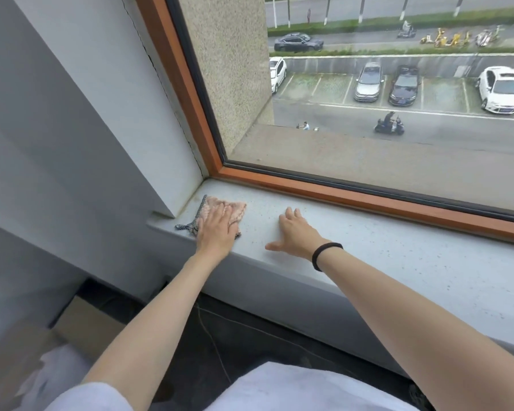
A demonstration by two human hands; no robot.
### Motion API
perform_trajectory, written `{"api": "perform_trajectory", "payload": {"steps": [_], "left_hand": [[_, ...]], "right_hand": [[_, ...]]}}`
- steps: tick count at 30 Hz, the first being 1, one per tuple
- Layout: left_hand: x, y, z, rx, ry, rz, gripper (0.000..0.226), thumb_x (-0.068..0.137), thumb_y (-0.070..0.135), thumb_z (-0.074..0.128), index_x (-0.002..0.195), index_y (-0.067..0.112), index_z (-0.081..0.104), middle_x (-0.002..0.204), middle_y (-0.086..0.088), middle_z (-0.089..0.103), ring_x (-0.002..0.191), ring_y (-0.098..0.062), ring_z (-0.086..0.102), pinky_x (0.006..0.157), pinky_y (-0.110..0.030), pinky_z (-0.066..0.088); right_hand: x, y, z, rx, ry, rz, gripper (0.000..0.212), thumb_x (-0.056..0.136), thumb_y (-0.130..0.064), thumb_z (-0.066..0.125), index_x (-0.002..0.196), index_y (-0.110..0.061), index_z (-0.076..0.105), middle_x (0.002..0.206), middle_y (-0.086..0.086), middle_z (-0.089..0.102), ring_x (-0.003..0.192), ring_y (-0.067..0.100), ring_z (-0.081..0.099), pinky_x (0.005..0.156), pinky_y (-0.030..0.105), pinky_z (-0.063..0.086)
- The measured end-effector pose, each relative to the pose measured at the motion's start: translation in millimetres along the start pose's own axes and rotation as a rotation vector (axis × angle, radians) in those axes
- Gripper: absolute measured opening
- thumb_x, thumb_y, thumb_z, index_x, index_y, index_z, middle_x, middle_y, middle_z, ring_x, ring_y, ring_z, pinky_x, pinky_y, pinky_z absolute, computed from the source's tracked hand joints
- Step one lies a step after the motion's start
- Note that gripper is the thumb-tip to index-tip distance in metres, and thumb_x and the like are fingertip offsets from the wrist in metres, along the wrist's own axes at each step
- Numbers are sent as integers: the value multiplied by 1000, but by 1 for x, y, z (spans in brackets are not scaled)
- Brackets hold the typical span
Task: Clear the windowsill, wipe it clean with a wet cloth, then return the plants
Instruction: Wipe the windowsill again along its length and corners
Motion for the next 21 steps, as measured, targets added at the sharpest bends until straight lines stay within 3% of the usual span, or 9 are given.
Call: {"api": "perform_trajectory", "payload": {"steps": [2,5,8,11,16,18,21], "left_hand": [[-20,10,10,-8,26,78,54,102,40,21,152,25,9,159,7,0,146,-11,-5,117,-38,-7],[-22,-15,4,13,0,184,53,102,41,17,151,27,7,158,10,-3,143,-5,-10,116,-33,-8],[22,-35,-9,21,-10,28,53,102,37,21,152,21,9,159,2,0,146,-12,-4,119,-36,-3],[45,-19,-8,4,-15,-89,54,102,35,23,152,20,9,160,-1,0,147,-15,-3,117,-39,-4],[-24,-33,-3,-84,-10,120,51,103,36,25,151,24,13,157,10,2,144,-4,-3,118,-32,-5],[-21,-48,-7,-112,-4,130,51,103,34,27,151,24,15,157,9,4,142,-1,-4,118,-30,-4],[25,-44,-10,-70,-20,39,51,103,34,26,151,20,16,159,1,5,146,-10,-3,119,-37,-2]], "right_hand": [[1,-5,6,-25,8,24,93,79,-55,65,141,2,27,154,21,12,144,36,7,116,43,19],[4,-5,5,-11,44,25,96,74,-55,70,140,1,29,153,19,17,144,34,11,115,43,23],[3,-6,6,11,46,38,95,72,-55,72,138,0,32,148,18,25,138,33,22,109,43,31],[1,-4,7,59,49,41,95,73,-54,72,140,-1,29,152,17,18,142,33,16,111,43,29],[2,-5,5,65,23,32,102,76,-51,71,147,-1,18,158,18,3,146,34,0,117,43,18],[2,-5,4,59,19,29,102,76,-51,71,147,-1,17,158,17,2,146,34,0,116,43,18],[1,-5,3,60,15,30,101,76,-51,70,147,-1,18,158,17,3,146,33,0,116,43,20]]}}
Point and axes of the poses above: each hand's wrist, its own x-axis towards the middle knuckle, its own z-axis out of the palm, y = z × x, the point moved 1 cm from there along x, towards the middle knuckle
